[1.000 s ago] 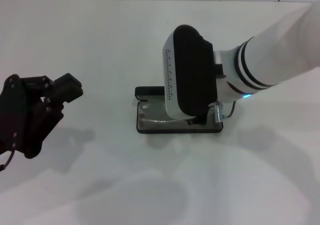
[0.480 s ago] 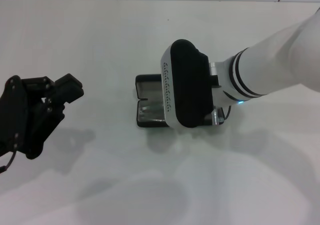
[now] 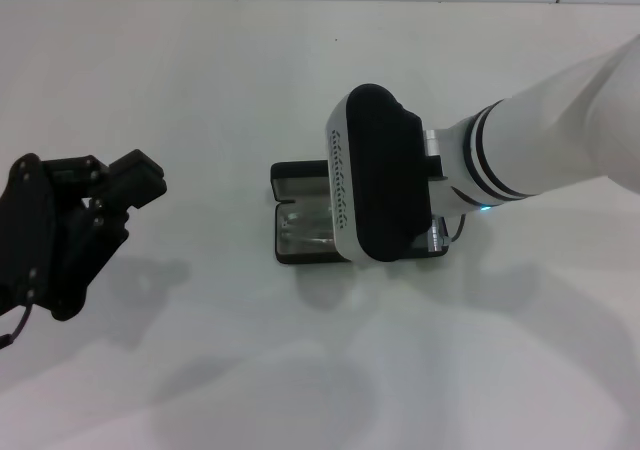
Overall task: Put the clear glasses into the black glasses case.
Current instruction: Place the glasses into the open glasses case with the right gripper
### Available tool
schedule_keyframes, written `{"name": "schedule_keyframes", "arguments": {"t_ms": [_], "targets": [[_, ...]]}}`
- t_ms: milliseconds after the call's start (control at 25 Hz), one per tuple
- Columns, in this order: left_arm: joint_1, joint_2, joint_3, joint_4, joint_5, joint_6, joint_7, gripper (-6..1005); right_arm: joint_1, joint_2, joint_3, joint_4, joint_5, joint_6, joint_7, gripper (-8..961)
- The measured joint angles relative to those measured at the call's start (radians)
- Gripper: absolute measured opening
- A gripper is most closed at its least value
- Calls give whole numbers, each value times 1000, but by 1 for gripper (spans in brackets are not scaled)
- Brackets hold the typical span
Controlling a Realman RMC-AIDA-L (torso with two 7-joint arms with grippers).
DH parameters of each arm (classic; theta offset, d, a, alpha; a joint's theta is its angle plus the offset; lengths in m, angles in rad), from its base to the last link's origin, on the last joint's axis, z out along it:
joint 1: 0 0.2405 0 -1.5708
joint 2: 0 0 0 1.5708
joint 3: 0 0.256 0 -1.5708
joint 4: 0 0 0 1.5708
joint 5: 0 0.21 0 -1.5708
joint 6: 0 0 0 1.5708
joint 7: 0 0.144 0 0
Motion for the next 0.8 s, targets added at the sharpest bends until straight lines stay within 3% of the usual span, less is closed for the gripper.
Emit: {"name": "schedule_keyframes", "arguments": {"t_ms": [800], "targets": [[3,-1,0,0,-3,0,0,57,0,0,3,-7,-9,-8,6,222]]}}
